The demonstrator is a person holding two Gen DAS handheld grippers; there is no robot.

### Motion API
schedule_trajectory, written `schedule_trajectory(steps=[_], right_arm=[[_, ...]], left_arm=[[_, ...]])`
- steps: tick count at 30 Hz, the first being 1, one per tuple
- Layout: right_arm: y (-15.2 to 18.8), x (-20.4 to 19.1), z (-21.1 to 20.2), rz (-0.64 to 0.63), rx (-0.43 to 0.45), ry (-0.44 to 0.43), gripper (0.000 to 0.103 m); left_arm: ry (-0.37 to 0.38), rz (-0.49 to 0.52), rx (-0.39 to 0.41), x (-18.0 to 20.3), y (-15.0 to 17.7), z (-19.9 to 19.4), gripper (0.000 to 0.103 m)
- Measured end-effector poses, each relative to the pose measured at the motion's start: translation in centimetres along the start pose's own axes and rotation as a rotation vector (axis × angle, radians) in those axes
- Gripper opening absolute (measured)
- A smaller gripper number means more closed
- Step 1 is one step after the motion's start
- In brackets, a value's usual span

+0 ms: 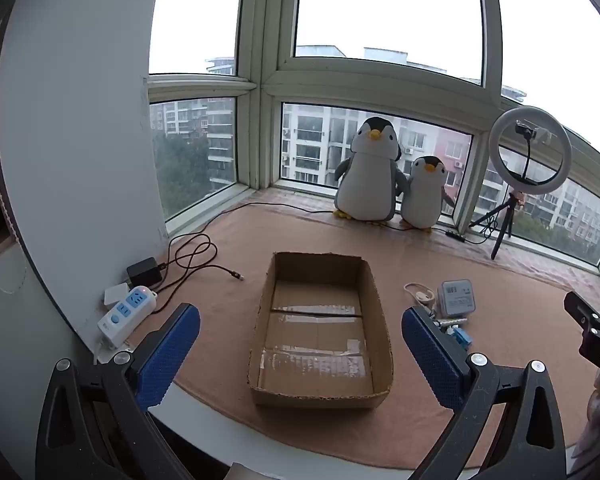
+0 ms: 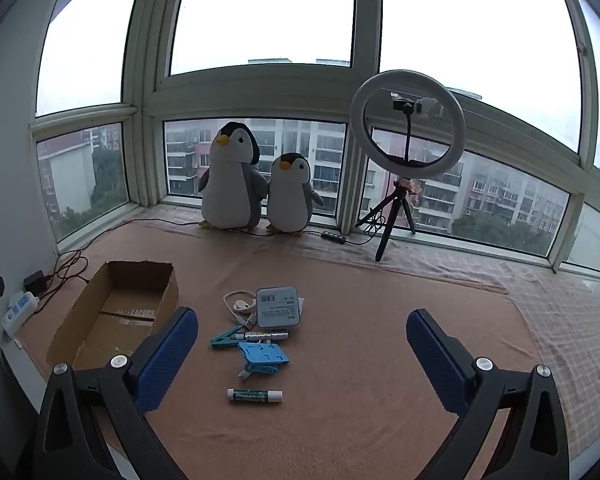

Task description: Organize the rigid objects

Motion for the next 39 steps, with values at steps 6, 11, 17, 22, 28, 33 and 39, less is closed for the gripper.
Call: schedule_trajectory(steps=[6,11,17,22,28,33,39], right_arm=[[-0.18,-0.1,-0.03,-0.003,-0.007,0.0,0.103],[-0.22,0.0,0.0,-0.006,-0.01,0.0,0.103],[-0.24,0.08,0.33,-0.009,-0.013,0.001,0.103],[-0.29,0.02,0.3,-0.009,-0.014,0.001,0.103],[-0.14,-0.06,0.34,-0.013,-0.014,0.001,0.103],[-0.05,-0.22,0.31,-0.017,-0.018,0.001,0.103],[-0.05,-0.29,0.33,-0.016,-0.019,0.001,0.103]], left_arm=[[-0.001,0.0,-0.002,0.08,0.08,0.03,0.102],[0.001,0.002,-0.003,0.13,0.18,0.14,0.102],[0.004,0.002,-0.007,0.07,0.29,0.44,0.102],[0.005,0.004,-0.009,0.09,0.2,0.45,0.102],[0.008,0.003,-0.008,0.1,0.27,0.48,0.102],[0.01,0.006,-0.011,0.23,0.25,0.45,0.102],[0.009,0.007,-0.011,0.23,0.17,0.41,0.102]])
Point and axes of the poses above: each gripper's, at about its wrist camera, not at the fingertips, and z roughly the way its jaws point, x to its right, y to its underside, the point moved 5 cm from there along z, roughly the way its jaws point, and after that the axes turned 14 degrees about -x, right-handed, at the moved point
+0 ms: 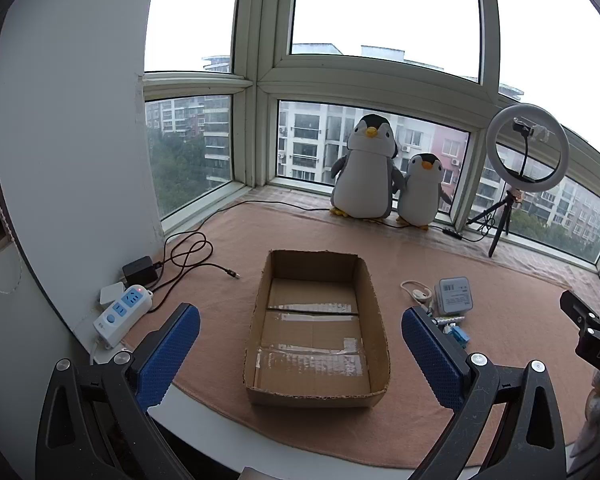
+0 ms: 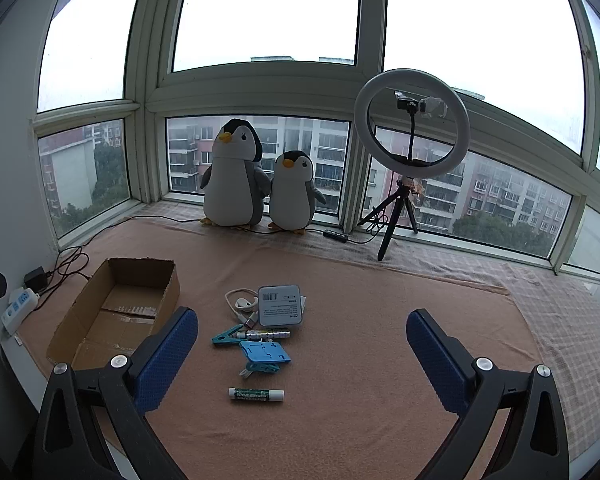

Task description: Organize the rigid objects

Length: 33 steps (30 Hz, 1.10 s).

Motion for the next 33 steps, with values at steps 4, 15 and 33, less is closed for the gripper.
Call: schedule_trajectory(steps=[4,15,33], right_arm=[[-0.03,-0.05,0.08,-0.003,-0.004,-0.001,0.103],[0.0,-0.1,0.12,-0.004,-0.005,0.0,0.103],[0.1,-0.29,0.35,-0.008,-0.01,0.0,0.103]], left_arm=[[-0.001,-0.001,0.0,0.01,0.0,0.0,0.102],[0.001,0.001,-0.002,0.11,-0.02,0.08,0.102],[0.002,-0.002,-0.01,0.09,0.08,0.39,0.102]])
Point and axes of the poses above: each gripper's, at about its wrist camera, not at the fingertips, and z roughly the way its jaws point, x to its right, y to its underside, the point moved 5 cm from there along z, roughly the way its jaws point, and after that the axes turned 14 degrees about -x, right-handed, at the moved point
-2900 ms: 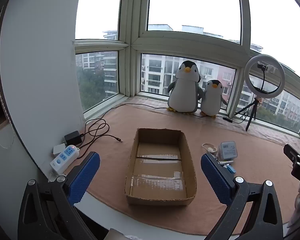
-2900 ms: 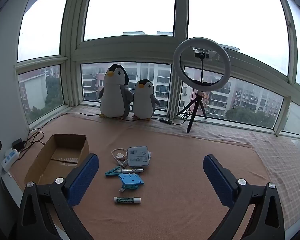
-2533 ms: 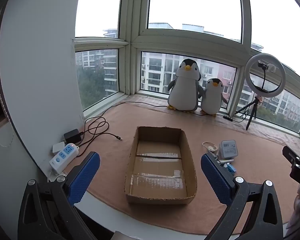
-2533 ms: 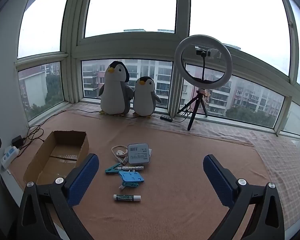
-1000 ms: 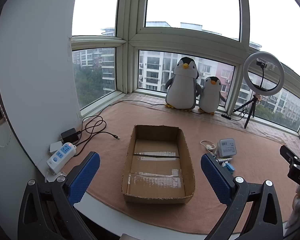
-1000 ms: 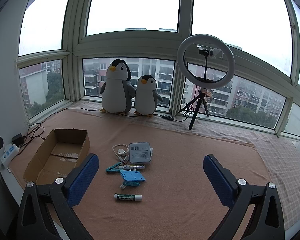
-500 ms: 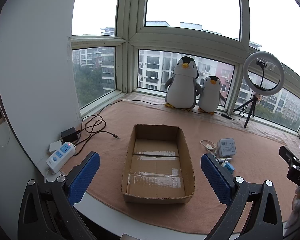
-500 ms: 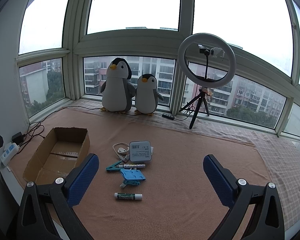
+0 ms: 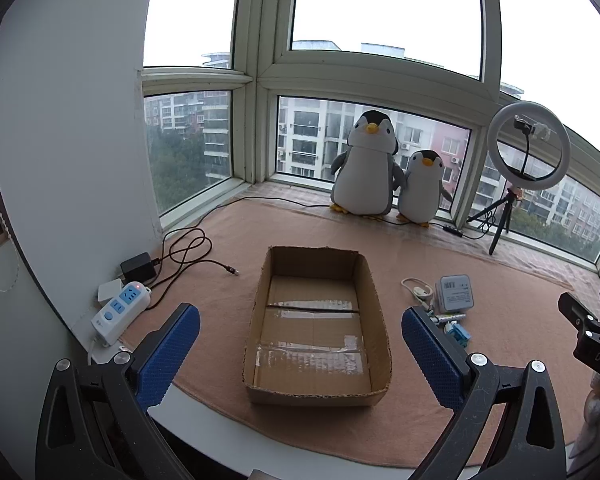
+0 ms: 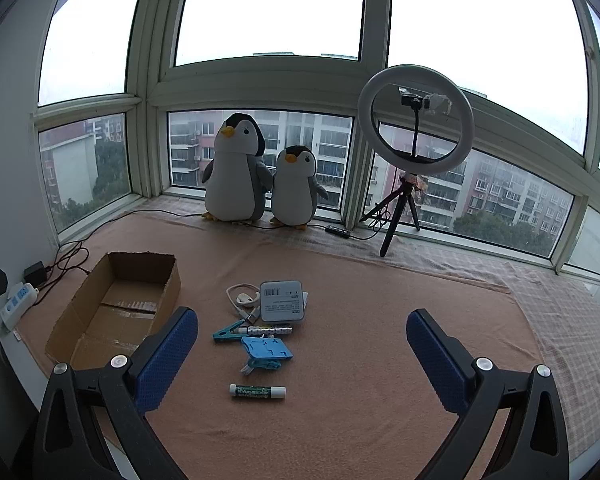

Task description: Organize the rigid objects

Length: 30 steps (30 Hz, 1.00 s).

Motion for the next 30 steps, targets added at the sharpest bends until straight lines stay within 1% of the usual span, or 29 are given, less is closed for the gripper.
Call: schedule_trajectory(steps=[9,13,20,23,26,30], right_arm=[[0.5,-0.1,0.8,-0.007,-0.017,0.004,0.103],[0.6,-0.1,1.6,-0.01,-0.038,0.007,0.103],[1.7,0.7,3.7,-0.001,-0.094,0.008,0.103],[2.3,0.8,4.9,-0.007,-0.131,0.005,0.103],[2.8,0.9,5.9,-0.007,-0.165,0.003,0.103],[3.7,1.1,7.4,-0.015,-0.211,-0.005,0.103]], left_arm=[[0.005,-0.002,-0.022,-0.2,0.2,0.9,0.102],[0.011,-0.011,-0.057,-0.7,0.2,2.3,0.102],[0.06,-0.104,-0.199,-3.8,0.8,7.6,0.102],[0.043,-0.102,-0.241,-4.5,1.2,10.0,0.102],[0.057,-0.102,-0.291,-5.0,1.8,12.7,0.102],[0.027,-0.102,-0.348,-5.7,2.4,16.0,0.101]])
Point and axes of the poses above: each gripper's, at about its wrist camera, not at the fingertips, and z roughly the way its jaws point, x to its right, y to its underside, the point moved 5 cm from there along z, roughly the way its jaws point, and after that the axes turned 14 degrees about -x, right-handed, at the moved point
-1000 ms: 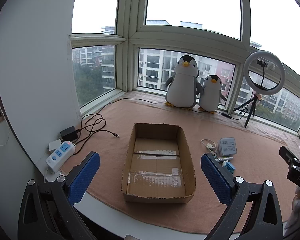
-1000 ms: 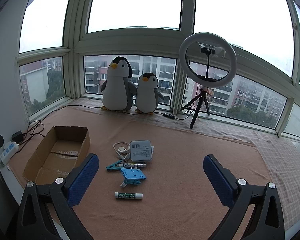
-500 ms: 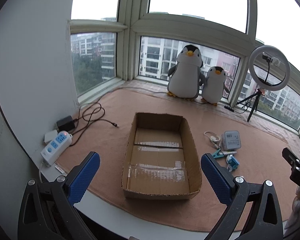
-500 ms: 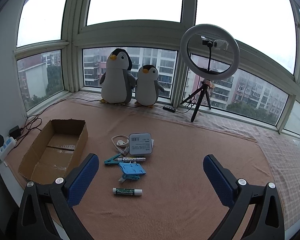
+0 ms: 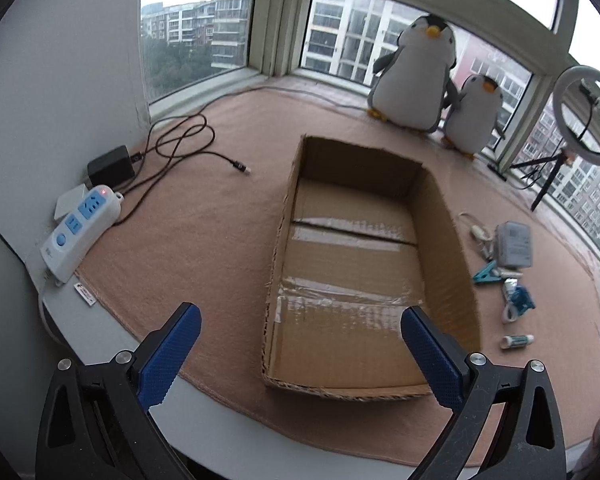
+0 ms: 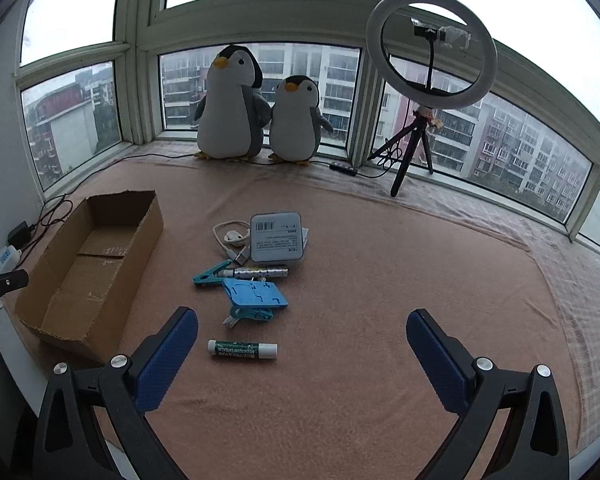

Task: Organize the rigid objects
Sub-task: 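Move the left tool over the box while the right tool approaches the glue stick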

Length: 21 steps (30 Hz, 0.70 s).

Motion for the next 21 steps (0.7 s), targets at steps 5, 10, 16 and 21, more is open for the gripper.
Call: schedule_trajectory(steps=[5,10,16,21], right_arm=[[0.5,0.5,2.1,0.003,-0.07,-0.025,0.103],[0.8,0.9,3.9,0.014,-0.136,-0.078,0.103],[1.1,1.4,5.7,0.049,-0.2,-0.136,0.103],[1.3,1.3,6.7,0.07,-0.237,-0.18,0.103]], left_arm=[[-0.025,0.001,-0.037,-0.6,-0.4,2.8,0.096],[-0.034,-0.006,-0.072,-1.1,-0.7,4.8,0.083],[-0.03,-0.005,-0.1,-1.2,-0.5,6.2,0.07],[-0.026,0.001,-0.11,-1.0,-0.3,6.7,0.062]])
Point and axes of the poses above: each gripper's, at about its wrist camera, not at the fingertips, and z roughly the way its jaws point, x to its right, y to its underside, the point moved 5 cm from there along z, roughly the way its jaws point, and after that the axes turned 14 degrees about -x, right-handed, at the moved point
